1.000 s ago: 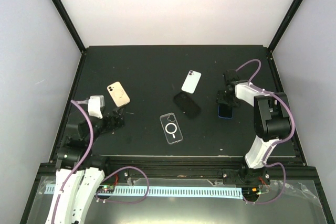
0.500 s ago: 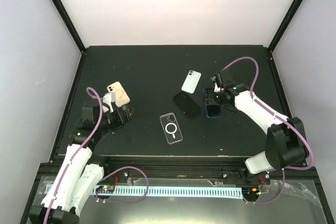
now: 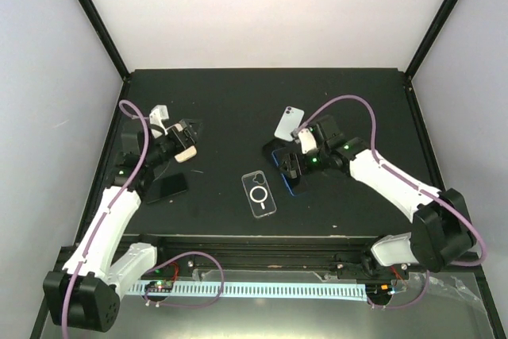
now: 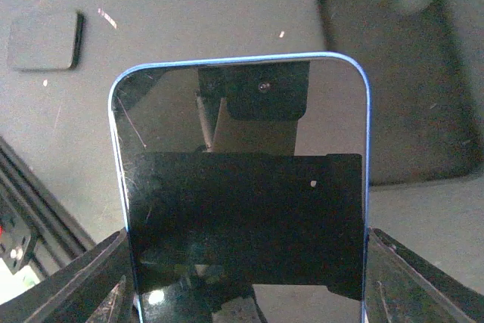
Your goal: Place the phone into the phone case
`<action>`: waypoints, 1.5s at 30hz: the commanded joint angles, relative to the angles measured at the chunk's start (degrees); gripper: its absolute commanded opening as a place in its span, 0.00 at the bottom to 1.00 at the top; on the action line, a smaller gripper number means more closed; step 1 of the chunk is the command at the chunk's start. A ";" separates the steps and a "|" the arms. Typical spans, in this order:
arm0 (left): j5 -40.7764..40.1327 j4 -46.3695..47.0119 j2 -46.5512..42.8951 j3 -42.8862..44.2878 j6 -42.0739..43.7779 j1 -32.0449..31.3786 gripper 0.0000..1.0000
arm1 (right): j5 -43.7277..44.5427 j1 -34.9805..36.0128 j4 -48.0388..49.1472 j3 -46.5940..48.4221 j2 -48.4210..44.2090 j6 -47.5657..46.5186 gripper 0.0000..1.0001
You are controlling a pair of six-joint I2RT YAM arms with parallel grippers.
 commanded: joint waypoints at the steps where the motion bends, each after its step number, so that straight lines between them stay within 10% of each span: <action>1: 10.42 13.60 -0.13 -5.53 -7.30 -0.55 0.96 | -7.21 1.91 5.58 -3.88 -0.15 1.60 0.49; 17: 14.23 26.62 4.11 -25.10 -8.61 -4.01 0.95 | -4.88 10.85 14.54 0.40 10.37 10.78 0.48; 45: 9.52 18.50 1.93 -23.75 -4.78 -4.96 0.93 | 2.55 16.11 19.53 3.41 25.39 16.37 0.53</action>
